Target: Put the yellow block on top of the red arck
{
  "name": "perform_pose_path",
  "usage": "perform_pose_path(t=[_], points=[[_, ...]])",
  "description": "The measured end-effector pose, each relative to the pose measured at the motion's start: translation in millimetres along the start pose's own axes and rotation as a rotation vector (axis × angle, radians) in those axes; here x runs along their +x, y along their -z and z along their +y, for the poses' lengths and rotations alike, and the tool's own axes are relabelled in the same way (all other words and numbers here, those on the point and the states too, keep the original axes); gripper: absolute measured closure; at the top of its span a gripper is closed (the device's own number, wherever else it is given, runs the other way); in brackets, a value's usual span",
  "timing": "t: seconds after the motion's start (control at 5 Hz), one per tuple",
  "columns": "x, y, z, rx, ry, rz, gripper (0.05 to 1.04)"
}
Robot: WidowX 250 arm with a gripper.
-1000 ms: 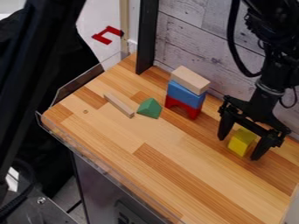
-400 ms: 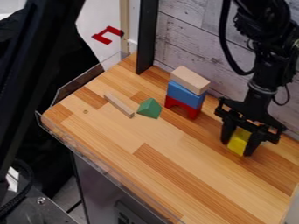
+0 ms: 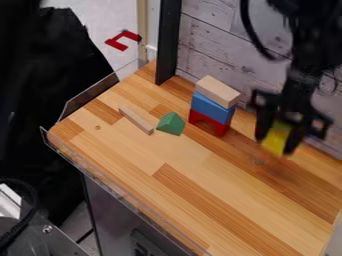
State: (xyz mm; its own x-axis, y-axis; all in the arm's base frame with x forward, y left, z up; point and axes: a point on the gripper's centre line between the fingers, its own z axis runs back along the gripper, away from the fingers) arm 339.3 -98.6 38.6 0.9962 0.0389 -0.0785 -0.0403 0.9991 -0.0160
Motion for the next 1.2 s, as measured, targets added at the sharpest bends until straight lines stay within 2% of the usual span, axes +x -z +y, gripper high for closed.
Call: perform_pose_path(t=[0.2, 0.4, 0.8, 1.0, 1.2], points=[[1, -40, 14, -0.019, -0.037, -0.069, 0.53], [1, -58, 30, -0.048, -0.056, -0.093, 0.53], [8, -46, 67, -0.024, -0.092, -0.044, 0.53], [13, -31, 82, 0.019, -0.102, 0.006, 0.53], [17, -29, 90, 0.036, -0.111, 0.024, 0.53]])
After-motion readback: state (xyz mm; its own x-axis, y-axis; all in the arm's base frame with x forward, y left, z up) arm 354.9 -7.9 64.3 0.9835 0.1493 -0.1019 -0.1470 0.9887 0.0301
